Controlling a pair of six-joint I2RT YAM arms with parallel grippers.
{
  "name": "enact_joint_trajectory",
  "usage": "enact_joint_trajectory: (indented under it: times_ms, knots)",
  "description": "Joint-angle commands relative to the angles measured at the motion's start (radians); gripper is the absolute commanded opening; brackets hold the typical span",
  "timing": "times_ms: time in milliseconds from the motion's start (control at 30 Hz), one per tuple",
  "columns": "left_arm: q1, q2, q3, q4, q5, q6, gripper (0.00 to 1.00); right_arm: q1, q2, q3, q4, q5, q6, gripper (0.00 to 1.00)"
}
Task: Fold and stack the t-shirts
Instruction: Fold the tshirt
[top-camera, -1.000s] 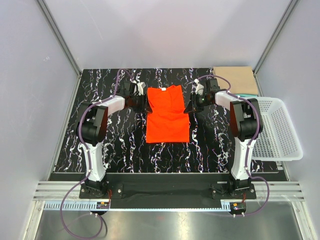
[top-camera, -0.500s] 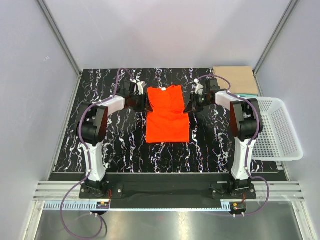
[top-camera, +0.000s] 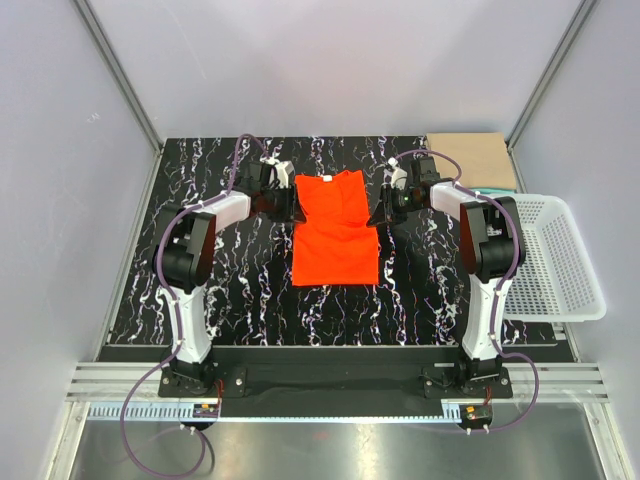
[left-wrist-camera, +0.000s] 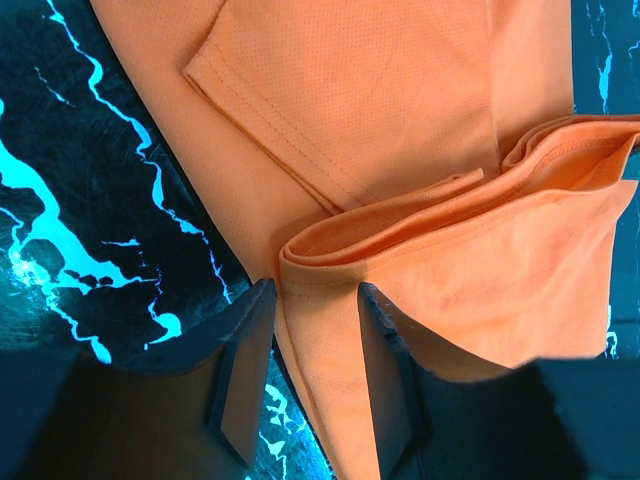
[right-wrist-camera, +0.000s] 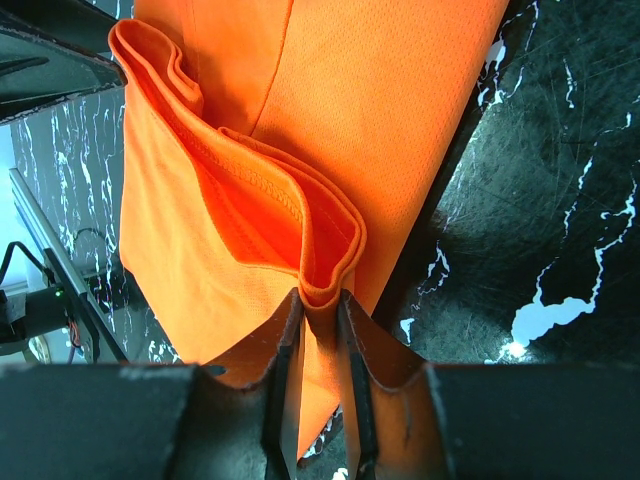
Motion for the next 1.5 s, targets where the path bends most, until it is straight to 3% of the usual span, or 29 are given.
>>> enact_joint_trajectory:
  times_ms: [0, 500, 533, 567, 633, 700, 933, 1167, 1467]
  knots:
    - [-0.004, -0.019, 0.015, 0.066, 0.004, 0.012, 0.43, 0.001, -0.018, 0.034, 0.009, -0.028, -0.014, 0.25]
    - [-0.004, 0.032, 0.046, 0.055, 0.018, 0.009, 0.4, 0.001, -0.019, 0.031, 0.016, -0.031, -0.005, 0.23]
    - [-0.004, 0.03, 0.045, 0.059, 0.02, 0.009, 0.38, 0.001, -0.021, 0.031, 0.015, -0.03, -0.004, 0.23]
    - [-0.006, 0.026, 0.04, 0.066, 0.021, 0.006, 0.27, 0.001, -0.021, 0.031, 0.016, -0.028, -0.001, 0.21]
    - [-0.004, 0.017, 0.035, 0.072, 0.024, -0.007, 0.18, 0.001, -0.03, 0.028, 0.024, -0.03, 0.002, 0.15]
    - [-0.004, 0.003, 0.04, 0.075, 0.032, -0.031, 0.0, 0.001, -0.048, 0.011, 0.065, -0.054, 0.021, 0.0]
    - [-0.006, -0.068, -0.001, 0.095, 0.02, -0.114, 0.0, 0.003, -0.07, -0.021, 0.105, -0.108, 0.038, 0.0]
    - [-0.006, -0.173, -0.077, 0.086, -0.108, -0.186, 0.0, 0.003, -0.099, -0.032, 0.168, -0.168, 0.073, 0.0]
    - [0.0, -0.108, -0.067, 0.068, -0.209, -0.211, 0.0, 0.001, 0.024, 0.019, 0.205, -0.162, 0.093, 0.0]
